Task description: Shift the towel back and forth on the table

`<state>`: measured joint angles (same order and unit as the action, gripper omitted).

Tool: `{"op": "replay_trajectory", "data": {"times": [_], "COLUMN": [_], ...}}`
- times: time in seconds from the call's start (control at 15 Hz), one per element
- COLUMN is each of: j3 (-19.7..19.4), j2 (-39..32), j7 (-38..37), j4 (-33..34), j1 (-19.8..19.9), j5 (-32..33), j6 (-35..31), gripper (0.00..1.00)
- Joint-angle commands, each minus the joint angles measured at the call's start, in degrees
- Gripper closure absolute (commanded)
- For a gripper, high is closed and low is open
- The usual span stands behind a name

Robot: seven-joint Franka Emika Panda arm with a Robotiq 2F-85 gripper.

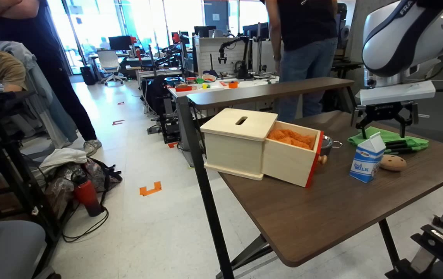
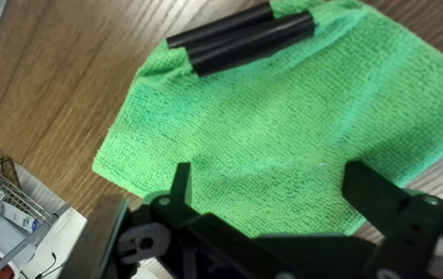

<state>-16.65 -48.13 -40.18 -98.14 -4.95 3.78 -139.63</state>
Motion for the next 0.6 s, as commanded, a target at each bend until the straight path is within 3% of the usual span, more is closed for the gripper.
{"op": "replay_trajectory", "data": {"times": [0.0,0.53], "j3": [-0.02,1.05], "j2": [-5.89,-12.26], "j7": [-3.63,-8.93], "j4": [8.82,22.75], "j1": [0.50,2.19], "j5": [-0.68,-1.14], "j6": [4.38,11.09], "gripper": [0.00,0.00]}}
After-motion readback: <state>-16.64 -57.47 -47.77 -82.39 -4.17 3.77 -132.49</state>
